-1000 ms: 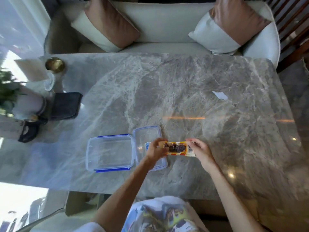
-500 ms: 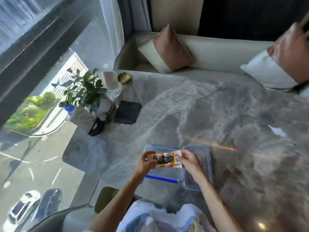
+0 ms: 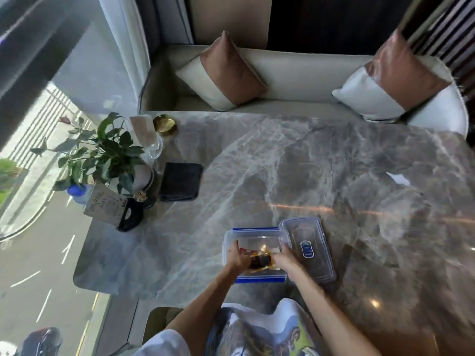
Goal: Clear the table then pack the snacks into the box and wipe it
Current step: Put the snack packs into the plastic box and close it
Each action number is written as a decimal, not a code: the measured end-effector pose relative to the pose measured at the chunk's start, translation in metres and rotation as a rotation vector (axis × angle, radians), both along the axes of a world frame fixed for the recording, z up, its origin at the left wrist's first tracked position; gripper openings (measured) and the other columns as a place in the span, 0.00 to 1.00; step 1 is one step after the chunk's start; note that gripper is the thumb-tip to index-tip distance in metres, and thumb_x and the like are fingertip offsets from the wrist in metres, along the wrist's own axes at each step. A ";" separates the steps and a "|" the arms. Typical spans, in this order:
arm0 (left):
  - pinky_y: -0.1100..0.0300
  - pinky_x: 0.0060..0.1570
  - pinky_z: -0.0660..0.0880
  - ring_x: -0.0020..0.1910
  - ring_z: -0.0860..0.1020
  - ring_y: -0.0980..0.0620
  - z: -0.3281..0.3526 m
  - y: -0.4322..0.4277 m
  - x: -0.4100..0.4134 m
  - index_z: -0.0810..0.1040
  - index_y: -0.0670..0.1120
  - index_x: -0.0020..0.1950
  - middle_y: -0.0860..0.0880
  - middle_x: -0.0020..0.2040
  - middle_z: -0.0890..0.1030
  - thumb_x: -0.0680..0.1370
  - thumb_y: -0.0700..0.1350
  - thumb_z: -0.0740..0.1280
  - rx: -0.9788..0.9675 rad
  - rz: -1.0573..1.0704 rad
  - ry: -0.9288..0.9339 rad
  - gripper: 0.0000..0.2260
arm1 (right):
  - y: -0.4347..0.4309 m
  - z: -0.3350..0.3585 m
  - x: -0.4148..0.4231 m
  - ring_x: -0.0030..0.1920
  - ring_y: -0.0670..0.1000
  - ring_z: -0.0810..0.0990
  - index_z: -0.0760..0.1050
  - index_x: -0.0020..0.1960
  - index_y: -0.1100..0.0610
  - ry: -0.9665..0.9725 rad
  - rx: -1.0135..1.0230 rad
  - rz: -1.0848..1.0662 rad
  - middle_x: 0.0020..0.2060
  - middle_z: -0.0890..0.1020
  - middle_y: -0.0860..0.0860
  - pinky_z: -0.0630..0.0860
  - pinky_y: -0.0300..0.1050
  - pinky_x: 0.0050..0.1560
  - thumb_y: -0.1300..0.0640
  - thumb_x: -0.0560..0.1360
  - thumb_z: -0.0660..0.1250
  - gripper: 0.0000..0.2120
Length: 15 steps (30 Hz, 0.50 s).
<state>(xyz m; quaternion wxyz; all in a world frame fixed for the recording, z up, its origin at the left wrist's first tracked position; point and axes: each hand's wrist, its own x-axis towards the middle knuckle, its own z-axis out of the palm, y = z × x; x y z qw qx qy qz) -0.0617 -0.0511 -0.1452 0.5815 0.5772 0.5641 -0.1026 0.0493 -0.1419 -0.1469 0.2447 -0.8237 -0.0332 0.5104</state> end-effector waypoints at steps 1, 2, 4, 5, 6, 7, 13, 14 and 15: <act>0.52 0.61 0.75 0.57 0.75 0.44 -0.001 0.001 -0.001 0.64 0.40 0.71 0.41 0.57 0.76 0.74 0.34 0.62 -0.011 -0.038 0.019 0.25 | 0.001 0.000 -0.001 0.67 0.57 0.72 0.66 0.70 0.60 -0.013 -0.018 0.011 0.68 0.73 0.59 0.68 0.44 0.66 0.64 0.78 0.58 0.20; 0.53 0.61 0.74 0.58 0.75 0.45 -0.001 0.002 -0.001 0.63 0.40 0.72 0.41 0.58 0.75 0.74 0.34 0.61 -0.013 -0.068 0.038 0.26 | 0.002 0.001 -0.001 0.66 0.57 0.73 0.68 0.69 0.61 -0.032 -0.025 0.018 0.67 0.74 0.60 0.69 0.43 0.63 0.64 0.78 0.57 0.19; 0.50 0.65 0.73 0.62 0.74 0.42 -0.003 0.003 0.001 0.64 0.40 0.72 0.39 0.64 0.74 0.74 0.34 0.60 0.008 -0.107 0.068 0.26 | 0.002 0.001 0.001 0.64 0.57 0.74 0.69 0.67 0.61 -0.045 -0.030 0.024 0.65 0.75 0.59 0.69 0.42 0.61 0.64 0.78 0.57 0.18; 0.49 0.65 0.73 0.63 0.74 0.41 -0.003 0.003 0.001 0.66 0.39 0.71 0.38 0.65 0.73 0.74 0.34 0.60 0.020 -0.123 0.081 0.24 | 0.002 0.001 0.002 0.64 0.57 0.74 0.69 0.67 0.60 -0.040 -0.028 0.031 0.65 0.75 0.59 0.69 0.42 0.60 0.64 0.77 0.58 0.18; 0.48 0.64 0.73 0.62 0.74 0.40 -0.002 0.001 0.002 0.68 0.39 0.68 0.38 0.65 0.73 0.74 0.34 0.60 0.047 -0.142 0.101 0.22 | 0.001 0.001 0.003 0.64 0.57 0.74 0.68 0.68 0.60 -0.029 -0.018 0.049 0.65 0.76 0.58 0.69 0.42 0.61 0.64 0.77 0.58 0.19; 0.48 0.64 0.73 0.61 0.75 0.40 0.000 -0.001 0.003 0.68 0.38 0.66 0.37 0.64 0.73 0.74 0.35 0.60 0.090 -0.178 0.133 0.20 | 0.000 0.000 0.004 0.64 0.57 0.74 0.68 0.69 0.59 -0.009 -0.008 0.068 0.65 0.76 0.57 0.69 0.43 0.61 0.64 0.77 0.59 0.20; 0.48 0.56 0.73 0.60 0.75 0.37 0.030 -0.013 0.058 0.73 0.41 0.61 0.39 0.60 0.78 0.72 0.42 0.65 0.453 -0.667 0.268 0.18 | -0.034 0.003 0.043 0.55 0.55 0.78 0.72 0.67 0.61 -0.146 0.195 0.006 0.54 0.79 0.54 0.74 0.48 0.60 0.64 0.77 0.63 0.18; 0.48 0.53 0.74 0.59 0.76 0.37 0.035 -0.014 0.075 0.74 0.41 0.60 0.38 0.59 0.79 0.72 0.40 0.63 0.480 -0.679 0.239 0.16 | -0.043 0.003 0.054 0.52 0.54 0.78 0.73 0.66 0.62 -0.178 0.210 -0.097 0.51 0.79 0.54 0.75 0.52 0.58 0.65 0.77 0.63 0.17; 0.47 0.53 0.75 0.59 0.77 0.36 0.039 -0.017 0.096 0.74 0.41 0.59 0.38 0.58 0.79 0.72 0.39 0.61 0.500 -0.700 0.207 0.15 | -0.056 0.002 0.067 0.50 0.55 0.79 0.74 0.64 0.62 -0.200 0.203 -0.218 0.49 0.79 0.54 0.76 0.55 0.57 0.65 0.76 0.64 0.16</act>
